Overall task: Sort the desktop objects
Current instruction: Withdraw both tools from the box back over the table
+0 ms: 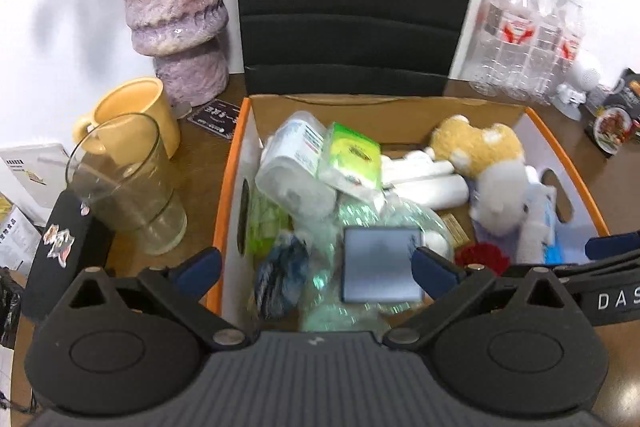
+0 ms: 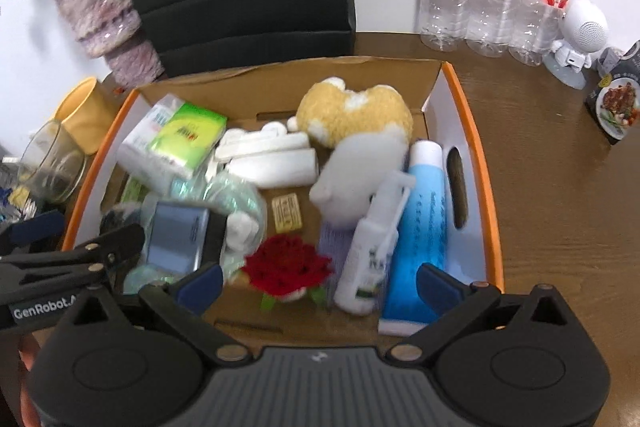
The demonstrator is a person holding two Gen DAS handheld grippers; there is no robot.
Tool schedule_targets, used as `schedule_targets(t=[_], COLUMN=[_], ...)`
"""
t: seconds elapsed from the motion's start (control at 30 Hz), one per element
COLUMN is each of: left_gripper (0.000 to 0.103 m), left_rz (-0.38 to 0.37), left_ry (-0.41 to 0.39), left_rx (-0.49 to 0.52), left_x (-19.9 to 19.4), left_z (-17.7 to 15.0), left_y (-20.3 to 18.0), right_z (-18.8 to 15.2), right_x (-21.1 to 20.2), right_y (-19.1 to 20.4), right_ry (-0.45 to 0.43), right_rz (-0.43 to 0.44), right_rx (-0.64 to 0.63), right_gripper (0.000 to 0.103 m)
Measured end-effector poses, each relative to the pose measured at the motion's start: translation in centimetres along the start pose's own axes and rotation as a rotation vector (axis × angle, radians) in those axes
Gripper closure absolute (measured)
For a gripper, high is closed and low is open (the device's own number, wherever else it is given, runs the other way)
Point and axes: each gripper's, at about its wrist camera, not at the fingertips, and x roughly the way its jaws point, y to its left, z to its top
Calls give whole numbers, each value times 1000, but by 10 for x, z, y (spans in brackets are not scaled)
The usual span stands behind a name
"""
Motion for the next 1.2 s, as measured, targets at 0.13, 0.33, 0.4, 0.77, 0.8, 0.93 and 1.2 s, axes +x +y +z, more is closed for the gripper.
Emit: schedule_targets(t=[0.13,0.33,0.4,0.77,0.8,0.93,1.2], left_gripper=[0,0,0,0,0,0,0], left_rz=[-26,-23,-24,-15,0,50,-18], left_ry=[-6,-52,-69,-200,-237,-422,-518], left_rx=[-16,17,23,21,19,41,17], left_x=[-23,-72,-87,-148,-155,-178,-141], left_z=[-11,-27,-33,-72,-82,-130,-224], left_y=[-1,-11,-14,-23,-25,-32,-25], right_z=[-17,-43,-50,-87,-96,-139,-233], right_x=[-28,-66,-79,-133,-137,-151,-104], right_y=[-2,-6,-3,9,8,5,8], right_ry=[-37,-66,-79,-169,-208,-374,-530], right_rz=[-21,-24,-27,-27,-19,48,-65], right_rx=[-4,9,2,-15,-11,-24,-117], right_gripper=[0,0,0,0,0,0,0])
